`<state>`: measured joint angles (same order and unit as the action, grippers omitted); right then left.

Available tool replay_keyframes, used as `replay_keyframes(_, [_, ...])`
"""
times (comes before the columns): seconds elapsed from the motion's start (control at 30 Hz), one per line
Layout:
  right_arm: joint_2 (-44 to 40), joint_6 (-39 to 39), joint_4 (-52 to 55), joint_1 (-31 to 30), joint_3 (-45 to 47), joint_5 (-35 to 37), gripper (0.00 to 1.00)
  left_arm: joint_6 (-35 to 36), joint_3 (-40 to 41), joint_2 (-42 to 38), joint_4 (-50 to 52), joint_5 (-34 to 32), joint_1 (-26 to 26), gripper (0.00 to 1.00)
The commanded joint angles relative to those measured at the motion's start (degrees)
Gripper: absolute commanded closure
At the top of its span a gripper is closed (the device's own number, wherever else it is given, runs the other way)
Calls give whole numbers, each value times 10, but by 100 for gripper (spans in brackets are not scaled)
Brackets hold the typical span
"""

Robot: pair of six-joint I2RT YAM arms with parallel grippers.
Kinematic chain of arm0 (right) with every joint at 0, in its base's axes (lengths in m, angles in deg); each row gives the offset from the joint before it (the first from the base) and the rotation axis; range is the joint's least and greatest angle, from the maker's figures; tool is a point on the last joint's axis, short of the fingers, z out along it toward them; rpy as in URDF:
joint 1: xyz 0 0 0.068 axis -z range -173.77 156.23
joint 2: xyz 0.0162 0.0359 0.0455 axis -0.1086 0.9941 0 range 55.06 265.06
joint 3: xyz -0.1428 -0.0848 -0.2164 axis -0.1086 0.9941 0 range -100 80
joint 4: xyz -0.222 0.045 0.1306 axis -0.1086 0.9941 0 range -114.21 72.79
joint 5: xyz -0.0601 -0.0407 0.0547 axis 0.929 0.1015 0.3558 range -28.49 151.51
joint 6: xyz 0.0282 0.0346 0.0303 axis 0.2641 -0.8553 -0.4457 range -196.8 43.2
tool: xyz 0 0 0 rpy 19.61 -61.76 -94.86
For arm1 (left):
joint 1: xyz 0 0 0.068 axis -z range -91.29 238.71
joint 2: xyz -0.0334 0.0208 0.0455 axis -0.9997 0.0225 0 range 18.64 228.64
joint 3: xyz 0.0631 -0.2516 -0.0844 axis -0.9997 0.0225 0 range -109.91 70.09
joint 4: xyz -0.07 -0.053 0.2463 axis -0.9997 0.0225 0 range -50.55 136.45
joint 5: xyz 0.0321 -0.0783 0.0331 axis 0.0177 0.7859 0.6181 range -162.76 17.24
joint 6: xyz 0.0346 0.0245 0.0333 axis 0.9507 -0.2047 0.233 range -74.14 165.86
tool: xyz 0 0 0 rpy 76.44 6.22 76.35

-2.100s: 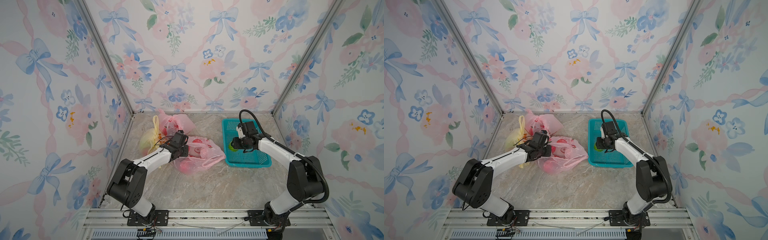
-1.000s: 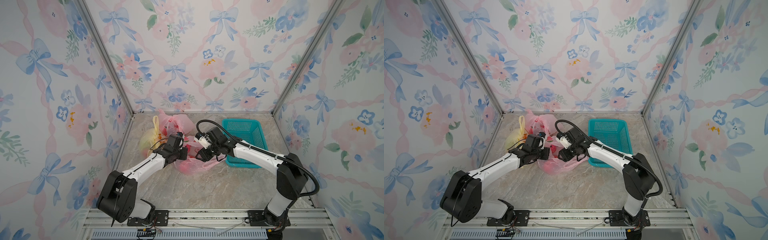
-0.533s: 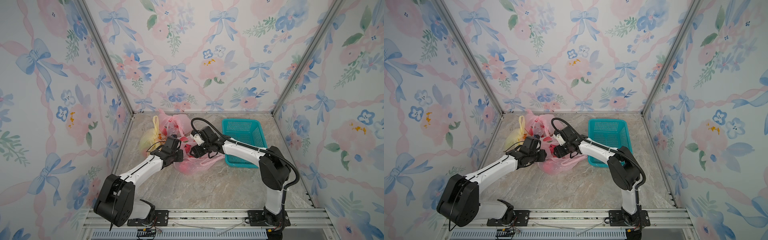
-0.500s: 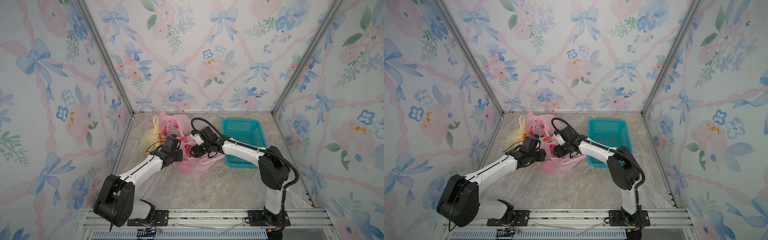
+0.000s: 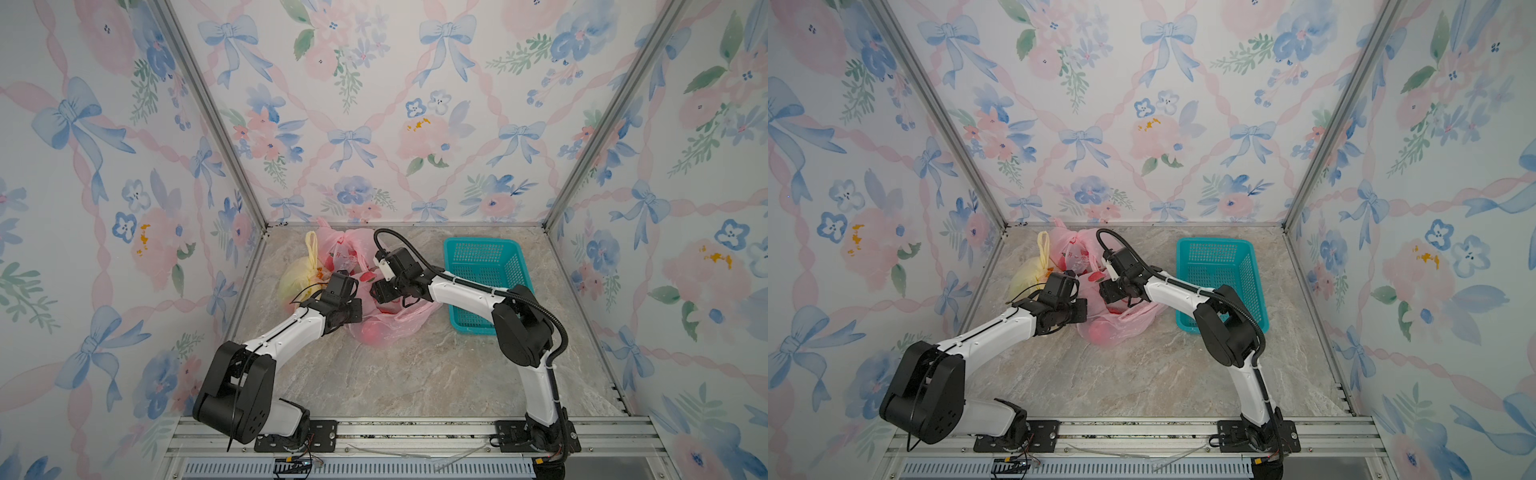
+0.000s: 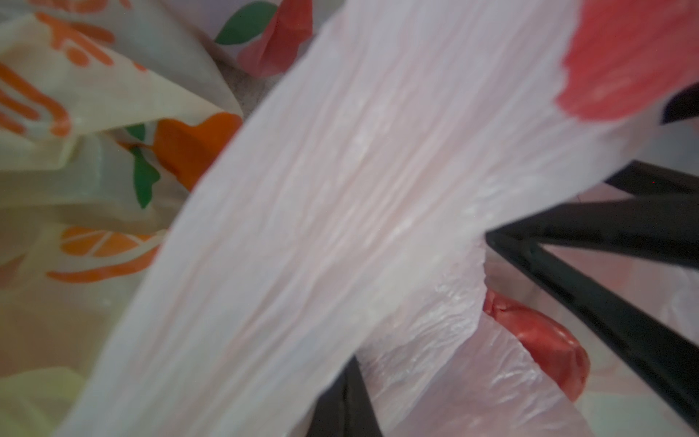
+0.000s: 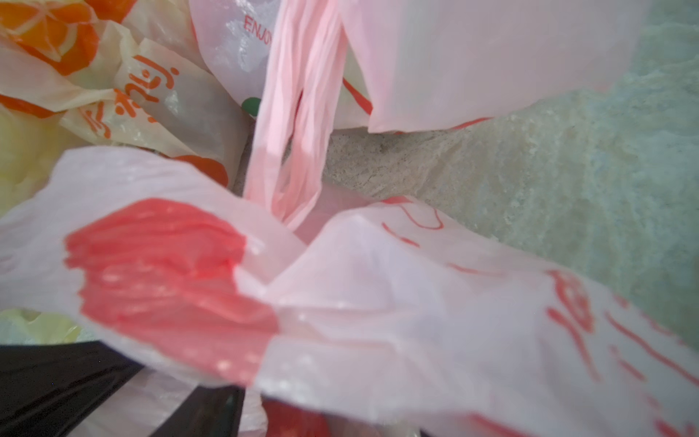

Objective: Untie the knot of a plastic bag & take out the apple
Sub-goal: Pick up the apple from the plastic bag.

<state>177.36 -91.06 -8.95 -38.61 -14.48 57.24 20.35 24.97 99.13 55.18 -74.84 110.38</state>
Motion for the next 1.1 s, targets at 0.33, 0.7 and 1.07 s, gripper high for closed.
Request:
replay_keyframes(0.33, [-21,10,12,-4,60,33,38,10,-45,41,-11,26,-17,80])
replay_keyframes(0.7, [-45,45,-16,-15,67,-160,38,-2,-20,57,-49,67,-10,60])
replay_keyframes(1.07, [-46,32,-31,-20,57,-185,37,-7,-8,-14,-63,151,-27,42])
